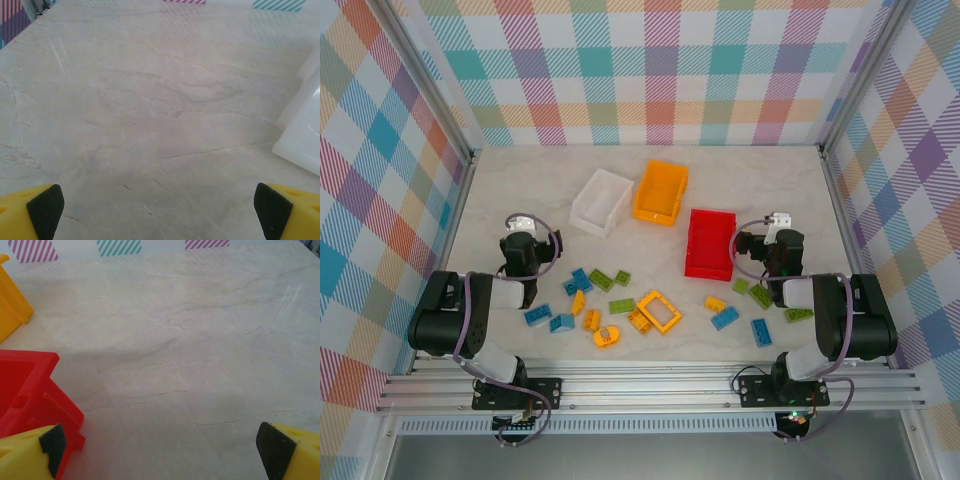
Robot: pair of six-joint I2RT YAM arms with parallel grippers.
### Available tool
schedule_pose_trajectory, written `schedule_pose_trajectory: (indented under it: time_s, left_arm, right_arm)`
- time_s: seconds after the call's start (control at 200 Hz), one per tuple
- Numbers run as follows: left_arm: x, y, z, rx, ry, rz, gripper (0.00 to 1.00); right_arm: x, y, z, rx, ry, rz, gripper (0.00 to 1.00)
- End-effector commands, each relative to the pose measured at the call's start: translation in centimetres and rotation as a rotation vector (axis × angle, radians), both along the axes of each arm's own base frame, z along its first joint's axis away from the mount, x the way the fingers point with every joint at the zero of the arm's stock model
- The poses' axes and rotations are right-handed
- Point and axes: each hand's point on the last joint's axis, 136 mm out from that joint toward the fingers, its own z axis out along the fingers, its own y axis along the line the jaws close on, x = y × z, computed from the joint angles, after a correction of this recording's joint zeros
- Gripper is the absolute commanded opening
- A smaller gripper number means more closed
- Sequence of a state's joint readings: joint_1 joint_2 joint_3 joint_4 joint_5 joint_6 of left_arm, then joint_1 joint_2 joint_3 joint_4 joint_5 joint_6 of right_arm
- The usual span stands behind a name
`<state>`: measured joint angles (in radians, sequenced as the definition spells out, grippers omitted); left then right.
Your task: Sort the legos into containers by color
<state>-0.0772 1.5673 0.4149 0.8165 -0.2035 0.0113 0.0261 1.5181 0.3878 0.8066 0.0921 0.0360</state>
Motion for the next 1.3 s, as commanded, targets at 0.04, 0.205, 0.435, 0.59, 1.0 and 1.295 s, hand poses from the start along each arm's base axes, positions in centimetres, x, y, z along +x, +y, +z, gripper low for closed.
schedule_pose_trajectory:
  time_s: [0.04, 0.205, 0.435, 0.59, 1.0, 1.295]
  left_arm:
    - [-0.2, 0.0, 0.3, -0.010, -0.020, 0.011, 1.00]
    - [-0.2, 0.0, 0.2, -0.010, -0.018, 0.012, 1.00]
    - [-0.2, 0.0, 0.2, -0.010, -0.019, 0.012, 1.00]
    - [-0.3, 0.0, 0.9, -0.012, -0.038, 0.013, 1.00]
    - [-5.6, -3.2, 23.6, -0.097, -0.351, -0.015, 1.00]
    - [-6.8, -11.9, 20.9, -0.629, 0.288, -0.198, 0.97]
  right_arm:
    - [0.6, 0.2, 0.7, 0.000, -0.022, 0.019, 1.00]
    - [0.6, 0.2, 0.7, -0.001, -0.021, 0.019, 1.00]
    - [0.6, 0.2, 0.7, -0.001, -0.021, 0.018, 1.00]
    - [0.7, -0.3, 1.3, -0.004, -0.039, -0.012, 1.00]
    - [-4.9, -0.6, 25.3, 0.227, -0.092, -0.145, 1.00]
    - [-11.2, 11.4, 19.2, 0.374, 0.486, 0.089, 0.88]
